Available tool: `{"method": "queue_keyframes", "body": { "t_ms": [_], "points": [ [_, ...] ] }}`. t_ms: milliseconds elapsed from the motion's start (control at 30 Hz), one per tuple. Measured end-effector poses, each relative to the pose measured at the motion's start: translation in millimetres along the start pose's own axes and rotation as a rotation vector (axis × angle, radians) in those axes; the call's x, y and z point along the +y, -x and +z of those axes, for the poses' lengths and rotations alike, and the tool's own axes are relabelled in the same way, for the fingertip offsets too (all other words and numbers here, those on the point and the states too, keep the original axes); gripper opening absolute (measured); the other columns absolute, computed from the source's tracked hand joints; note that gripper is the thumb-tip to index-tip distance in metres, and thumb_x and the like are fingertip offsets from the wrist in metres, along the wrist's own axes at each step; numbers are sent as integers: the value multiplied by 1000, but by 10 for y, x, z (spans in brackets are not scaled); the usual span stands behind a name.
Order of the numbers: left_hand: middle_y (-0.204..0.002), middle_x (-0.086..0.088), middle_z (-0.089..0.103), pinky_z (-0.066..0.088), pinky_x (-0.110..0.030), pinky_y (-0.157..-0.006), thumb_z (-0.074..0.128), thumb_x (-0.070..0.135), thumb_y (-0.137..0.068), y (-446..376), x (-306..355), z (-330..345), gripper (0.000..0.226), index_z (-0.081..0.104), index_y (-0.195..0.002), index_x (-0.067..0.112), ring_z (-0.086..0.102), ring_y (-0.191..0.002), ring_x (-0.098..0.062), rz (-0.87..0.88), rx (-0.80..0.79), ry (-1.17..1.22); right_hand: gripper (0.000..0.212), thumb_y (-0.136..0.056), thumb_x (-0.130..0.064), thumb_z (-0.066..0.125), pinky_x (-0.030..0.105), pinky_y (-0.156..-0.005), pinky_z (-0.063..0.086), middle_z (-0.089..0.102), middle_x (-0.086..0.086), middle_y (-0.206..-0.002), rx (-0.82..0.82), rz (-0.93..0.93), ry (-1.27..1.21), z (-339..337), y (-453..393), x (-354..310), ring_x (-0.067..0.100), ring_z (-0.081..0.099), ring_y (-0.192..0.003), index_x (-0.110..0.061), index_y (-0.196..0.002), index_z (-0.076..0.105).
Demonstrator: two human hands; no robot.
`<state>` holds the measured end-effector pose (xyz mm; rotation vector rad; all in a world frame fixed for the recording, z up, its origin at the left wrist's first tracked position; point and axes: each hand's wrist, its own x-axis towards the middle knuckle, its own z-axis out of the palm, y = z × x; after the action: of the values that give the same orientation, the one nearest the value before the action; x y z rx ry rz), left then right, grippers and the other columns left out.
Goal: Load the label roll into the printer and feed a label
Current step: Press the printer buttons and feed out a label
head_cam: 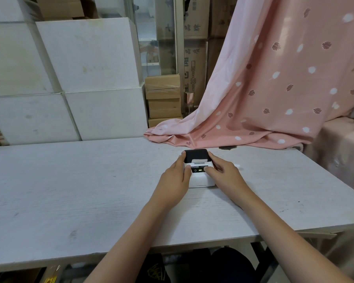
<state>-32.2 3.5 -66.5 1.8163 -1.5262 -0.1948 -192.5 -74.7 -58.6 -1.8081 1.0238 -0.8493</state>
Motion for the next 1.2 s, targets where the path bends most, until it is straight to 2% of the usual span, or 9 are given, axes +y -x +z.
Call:
{"method": "queue_keyframes", "body": {
  "t_ms": [167, 433, 700, 867, 1033, 1200],
  "points": [
    [-136, -12, 59, 46, -41, -91, 29, 35, -107, -4, -4, 2, 55, 22, -159, 21, 61, -111, -32, 0, -3, -7, 73, -82, -37, 56, 44, -111, 45, 62, 18, -138, -1, -4, -6, -1, 7, 7, 31, 58, -128, -35, -154, 48],
    [-133, -13, 60, 43, -38, -87, 29, 35, -107, 0, 12, 0, 55, 21, -159, 20, 60, -111, -31, 7, 0, -16, 73, -79, -42, 56, 46, -110, 46, 62, 18, -136, 2, -16, -18, 2, 11, 0, 32, 59, -127, -38, -151, 51],
    [-137, -13, 59, 45, -39, -89, 28, 36, -107, 2, -3, 6, 56, 20, -160, 20, 60, -113, -32, 8, -8, -19, 75, -77, -43, 55, 44, -110, 47, 66, 14, -133, 3, -8, -8, 1, 11, 4, 29, 60, -126, -37, -152, 51],
    [-136, -11, 60, 41, -33, -82, 28, 35, -107, -4, 7, 7, 55, 20, -160, 19, 59, -111, -28, 8, 0, -32, 72, -79, -40, 55, 42, -109, 47, 70, 12, -129, 10, -16, 11, 0, 14, 5, 28, 62, -123, -36, -151, 52],
    [-141, -12, 57, 44, -37, -91, 28, 34, -107, 2, 13, -2, 55, 20, -160, 19, 58, -117, -30, 7, -5, -33, 62, -86, -30, 57, 46, -108, 47, 67, 17, -129, 21, -28, 13, 0, 18, 0, 33, 60, -123, -38, -148, 55],
    [-141, -12, 57, 44, -39, -90, 28, 34, -107, -3, 16, 2, 55, 21, -159, 18, 58, -116, -32, 10, 0, -44, 59, -90, -26, 57, 45, -110, 46, 66, 18, -132, 13, -43, 14, 1, 22, -5, 33, 59, -125, -40, -147, 55]
  ]
}}
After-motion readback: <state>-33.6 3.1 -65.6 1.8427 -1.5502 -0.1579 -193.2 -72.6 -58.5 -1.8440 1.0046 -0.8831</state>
